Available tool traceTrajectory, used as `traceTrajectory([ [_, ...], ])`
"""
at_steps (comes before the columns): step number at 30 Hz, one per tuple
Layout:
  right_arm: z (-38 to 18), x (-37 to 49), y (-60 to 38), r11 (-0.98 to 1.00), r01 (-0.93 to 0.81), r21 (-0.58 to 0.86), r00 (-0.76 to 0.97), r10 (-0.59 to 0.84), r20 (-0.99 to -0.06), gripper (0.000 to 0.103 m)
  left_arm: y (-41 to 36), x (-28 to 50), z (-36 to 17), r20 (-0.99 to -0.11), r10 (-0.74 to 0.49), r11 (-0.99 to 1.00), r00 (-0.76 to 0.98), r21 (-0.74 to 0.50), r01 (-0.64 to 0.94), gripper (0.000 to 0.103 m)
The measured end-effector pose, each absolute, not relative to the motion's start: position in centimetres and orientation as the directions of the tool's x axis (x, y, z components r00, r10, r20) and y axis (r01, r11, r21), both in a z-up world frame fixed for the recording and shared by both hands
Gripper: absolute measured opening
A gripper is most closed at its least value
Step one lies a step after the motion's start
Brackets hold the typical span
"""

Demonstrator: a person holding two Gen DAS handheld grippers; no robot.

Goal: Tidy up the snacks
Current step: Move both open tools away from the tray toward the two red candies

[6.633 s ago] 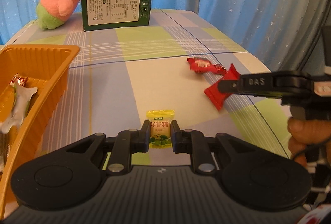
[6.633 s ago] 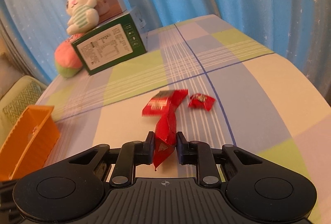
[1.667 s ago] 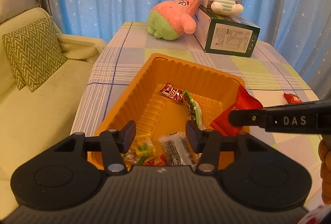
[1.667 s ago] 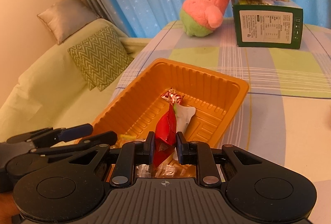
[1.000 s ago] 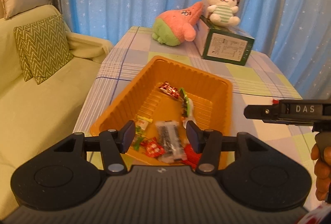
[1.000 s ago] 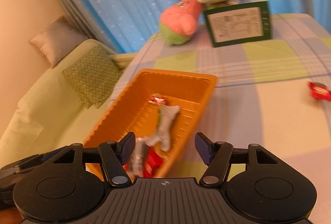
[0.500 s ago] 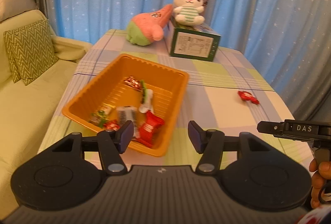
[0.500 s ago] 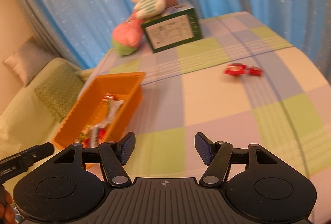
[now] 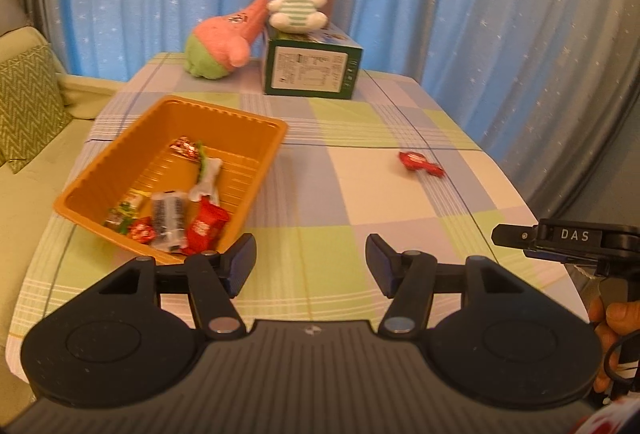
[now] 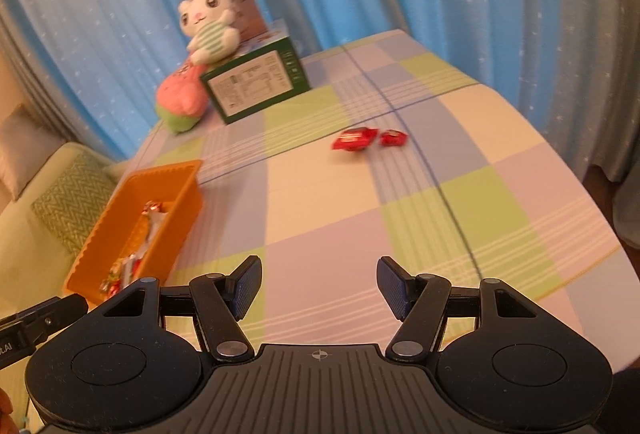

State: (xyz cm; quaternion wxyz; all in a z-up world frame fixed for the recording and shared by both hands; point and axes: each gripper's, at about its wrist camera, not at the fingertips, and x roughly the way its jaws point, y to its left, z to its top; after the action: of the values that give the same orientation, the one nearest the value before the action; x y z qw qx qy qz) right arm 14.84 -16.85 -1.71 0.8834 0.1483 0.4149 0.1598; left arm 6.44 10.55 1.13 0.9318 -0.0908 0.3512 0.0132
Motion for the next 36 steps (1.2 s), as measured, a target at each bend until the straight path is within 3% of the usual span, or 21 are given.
traceTrajectory([
  [23, -1.0, 16.0, -22.4, 0.927, -0.109, 0.359, 0.663, 0.337, -0.668, 0.064, 5.0, 11.3, 1.2, -0.667, -0.15, 0.986, 0.73, -0.15, 0.065, 0.057],
  [36, -2.9, 24.0, -22.3, 0.936, -0.187, 0.298, 0.662, 0.344, -0.665, 0.064, 2.5, 20.7, -0.1, -0.683, -0.194, 0.981, 0.704, -0.15, 0.125, 0.06],
])
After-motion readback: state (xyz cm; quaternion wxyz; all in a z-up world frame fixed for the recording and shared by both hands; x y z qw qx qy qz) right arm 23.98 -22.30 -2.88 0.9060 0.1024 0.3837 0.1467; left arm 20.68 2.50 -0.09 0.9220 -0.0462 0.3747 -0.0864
